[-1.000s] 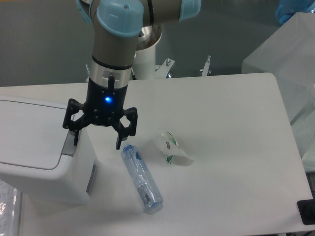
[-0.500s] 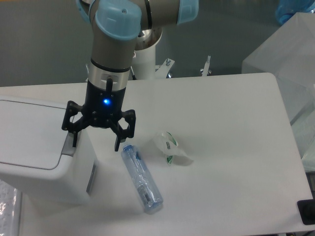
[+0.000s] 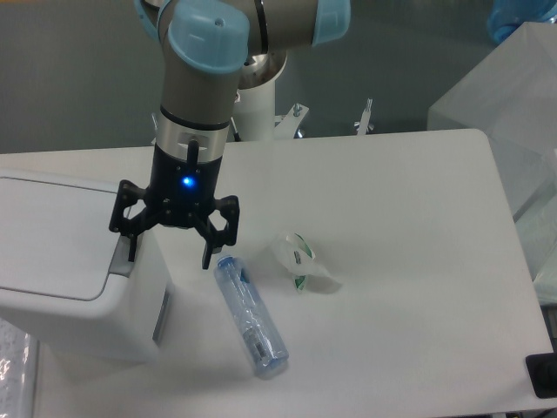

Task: Open the trash can
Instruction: 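Hold the gripper pressed against the trash can lid, then keep the gripper in place as the lid swings open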

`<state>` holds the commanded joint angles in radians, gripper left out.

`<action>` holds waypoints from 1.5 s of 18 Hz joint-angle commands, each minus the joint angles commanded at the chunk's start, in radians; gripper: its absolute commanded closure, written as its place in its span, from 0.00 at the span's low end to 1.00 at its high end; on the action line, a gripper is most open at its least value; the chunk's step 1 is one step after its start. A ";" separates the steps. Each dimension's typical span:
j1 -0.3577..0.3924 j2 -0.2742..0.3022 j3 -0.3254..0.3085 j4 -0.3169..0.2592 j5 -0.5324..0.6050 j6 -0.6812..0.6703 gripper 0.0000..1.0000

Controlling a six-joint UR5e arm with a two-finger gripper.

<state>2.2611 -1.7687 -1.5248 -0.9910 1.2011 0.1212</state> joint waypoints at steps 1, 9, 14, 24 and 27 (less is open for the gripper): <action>0.000 0.000 -0.002 0.000 0.000 0.000 0.00; 0.000 -0.002 -0.003 0.000 0.002 0.000 0.00; 0.000 -0.003 -0.003 0.002 0.002 0.000 0.00; 0.000 -0.002 0.000 0.049 0.002 0.000 0.00; 0.003 0.003 0.026 0.084 0.006 0.014 0.00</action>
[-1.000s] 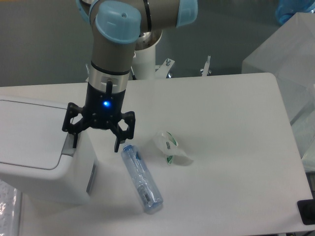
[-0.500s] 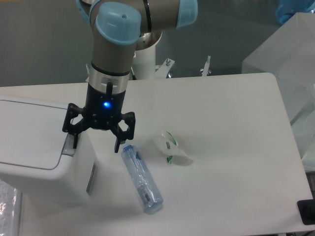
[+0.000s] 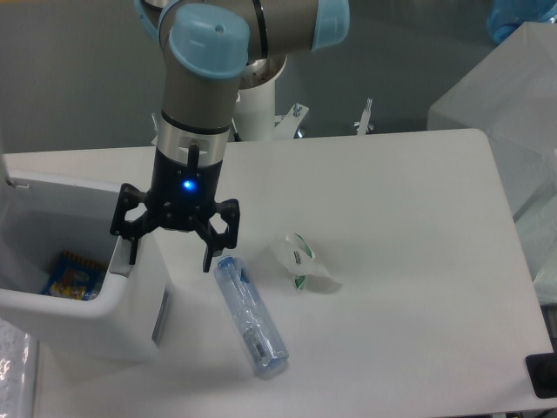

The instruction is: Open the trash can

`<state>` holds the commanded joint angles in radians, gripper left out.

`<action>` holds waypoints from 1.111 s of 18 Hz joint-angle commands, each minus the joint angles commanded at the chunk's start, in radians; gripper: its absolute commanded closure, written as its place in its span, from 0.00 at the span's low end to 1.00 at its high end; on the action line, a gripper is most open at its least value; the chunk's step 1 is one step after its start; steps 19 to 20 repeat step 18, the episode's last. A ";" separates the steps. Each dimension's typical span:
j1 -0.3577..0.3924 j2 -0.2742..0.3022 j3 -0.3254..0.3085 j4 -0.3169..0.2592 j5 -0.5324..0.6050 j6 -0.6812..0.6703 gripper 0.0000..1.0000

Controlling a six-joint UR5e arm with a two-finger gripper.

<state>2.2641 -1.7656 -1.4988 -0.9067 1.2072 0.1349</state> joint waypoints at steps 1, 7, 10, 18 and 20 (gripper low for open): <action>0.002 -0.002 0.014 0.020 0.002 0.002 0.00; 0.092 -0.008 0.084 0.046 0.093 0.067 0.00; 0.113 -0.006 0.078 0.037 0.167 0.205 0.00; 0.181 -0.021 0.055 0.023 0.307 0.469 0.00; 0.181 -0.021 0.055 0.023 0.307 0.469 0.00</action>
